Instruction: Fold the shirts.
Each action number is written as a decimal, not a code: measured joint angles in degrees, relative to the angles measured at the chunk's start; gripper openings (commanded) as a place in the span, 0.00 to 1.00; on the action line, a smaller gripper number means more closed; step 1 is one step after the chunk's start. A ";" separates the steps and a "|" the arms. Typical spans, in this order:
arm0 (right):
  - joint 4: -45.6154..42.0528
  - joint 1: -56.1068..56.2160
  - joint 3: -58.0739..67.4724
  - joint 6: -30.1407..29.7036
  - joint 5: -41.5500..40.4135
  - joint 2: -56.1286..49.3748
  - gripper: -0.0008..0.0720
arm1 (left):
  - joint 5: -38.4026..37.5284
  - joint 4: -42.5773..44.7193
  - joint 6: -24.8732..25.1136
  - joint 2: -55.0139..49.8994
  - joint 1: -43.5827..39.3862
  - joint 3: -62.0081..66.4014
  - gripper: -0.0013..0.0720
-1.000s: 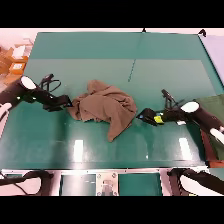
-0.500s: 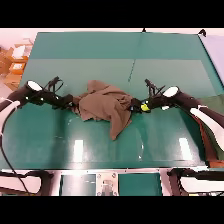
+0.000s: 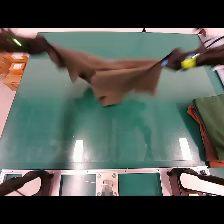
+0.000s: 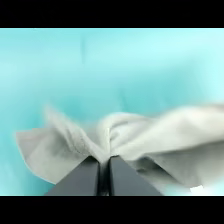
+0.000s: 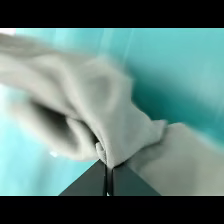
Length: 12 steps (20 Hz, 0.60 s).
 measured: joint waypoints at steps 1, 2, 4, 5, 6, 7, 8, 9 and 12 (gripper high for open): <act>0.02 -1.84 4.00 0.11 1.20 1.92 0.03 | -0.02 0.52 -0.09 2.64 0.00 3.72 0.06; 0.04 -3.41 7.28 0.15 2.10 3.72 0.03 | -0.11 1.14 -0.20 4.87 0.00 6.82 0.06; 0.15 -6.03 12.63 0.26 3.37 7.56 0.03 | -0.28 2.84 -0.35 9.03 0.00 11.93 0.06; 0.17 -6.93 14.43 0.33 3.78 9.55 0.03 | -0.48 4.00 -0.42 10.84 0.00 13.70 0.06; 0.17 -7.63 15.69 0.31 4.22 11.34 0.03 | -1.25 5.44 -0.63 12.20 0.00 14.82 0.06; 0.13 -8.11 16.55 0.31 4.44 12.79 0.03 | -2.25 6.99 -0.98 13.18 0.00 15.67 0.06; 0.00 -8.44 17.16 0.33 4.52 14.01 0.03 | -3.87 8.33 -1.29 13.77 0.00 16.24 0.06; -0.02 -8.72 17.62 0.31 4.66 14.99 0.03 | -5.49 9.29 -1.51 14.10 0.00 16.63 0.06; -0.02 -9.01 16.11 0.31 5.16 16.44 0.03 | -9.88 10.75 -1.92 13.92 0.00 16.17 0.06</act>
